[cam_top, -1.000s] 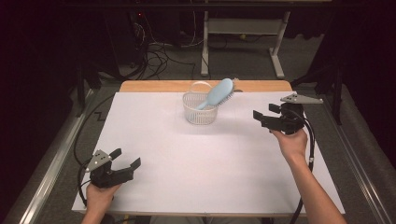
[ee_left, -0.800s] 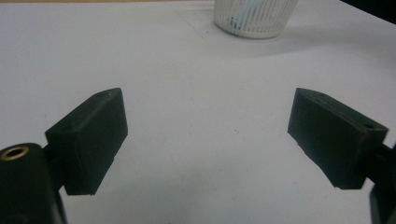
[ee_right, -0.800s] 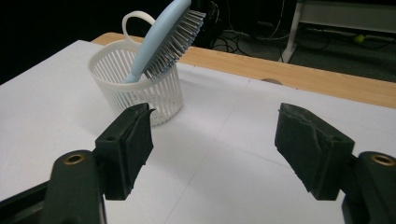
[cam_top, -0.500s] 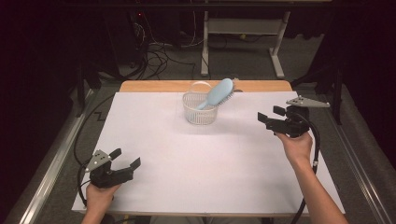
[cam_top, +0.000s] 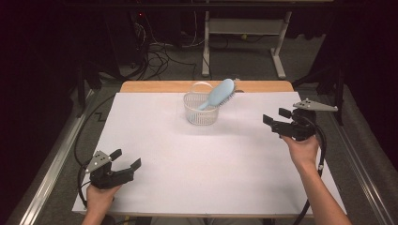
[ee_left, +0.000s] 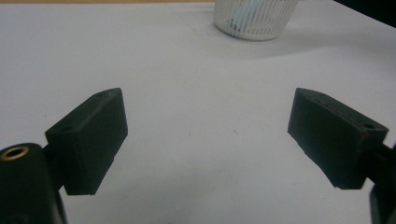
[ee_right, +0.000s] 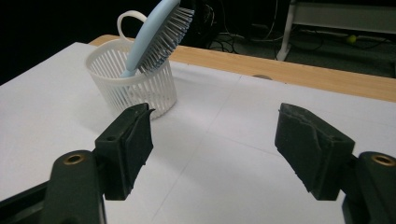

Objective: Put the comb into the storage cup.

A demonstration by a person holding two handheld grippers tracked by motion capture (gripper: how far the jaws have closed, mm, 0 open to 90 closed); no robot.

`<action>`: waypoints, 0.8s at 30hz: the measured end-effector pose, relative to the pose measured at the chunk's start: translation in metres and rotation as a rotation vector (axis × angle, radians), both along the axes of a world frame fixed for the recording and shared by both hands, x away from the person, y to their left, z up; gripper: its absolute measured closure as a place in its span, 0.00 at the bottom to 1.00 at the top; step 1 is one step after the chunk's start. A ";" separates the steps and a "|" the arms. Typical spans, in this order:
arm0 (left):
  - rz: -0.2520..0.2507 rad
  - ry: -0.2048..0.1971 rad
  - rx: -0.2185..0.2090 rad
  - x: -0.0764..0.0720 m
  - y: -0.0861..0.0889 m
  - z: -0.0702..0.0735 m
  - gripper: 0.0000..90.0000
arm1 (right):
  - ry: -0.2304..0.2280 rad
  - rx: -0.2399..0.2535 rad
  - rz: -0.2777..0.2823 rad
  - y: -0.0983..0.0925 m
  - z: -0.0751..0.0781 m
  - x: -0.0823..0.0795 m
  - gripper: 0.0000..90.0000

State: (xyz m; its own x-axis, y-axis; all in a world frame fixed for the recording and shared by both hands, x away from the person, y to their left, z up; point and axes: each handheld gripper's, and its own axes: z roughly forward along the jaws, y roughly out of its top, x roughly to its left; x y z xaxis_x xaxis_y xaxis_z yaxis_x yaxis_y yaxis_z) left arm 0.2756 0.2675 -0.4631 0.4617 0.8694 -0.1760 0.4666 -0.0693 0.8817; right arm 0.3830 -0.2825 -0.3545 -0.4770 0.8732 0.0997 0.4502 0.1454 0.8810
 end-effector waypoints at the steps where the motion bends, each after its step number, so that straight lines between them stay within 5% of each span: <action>1: 0.000 0.000 0.000 0.000 0.000 0.000 0.13 | 0.001 0.000 0.000 -0.001 0.000 -0.001 0.31; 24: 0.000 -0.001 0.001 0.000 0.000 0.000 0.13 | -0.010 0.014 -0.014 -0.012 -0.003 -0.010 0.31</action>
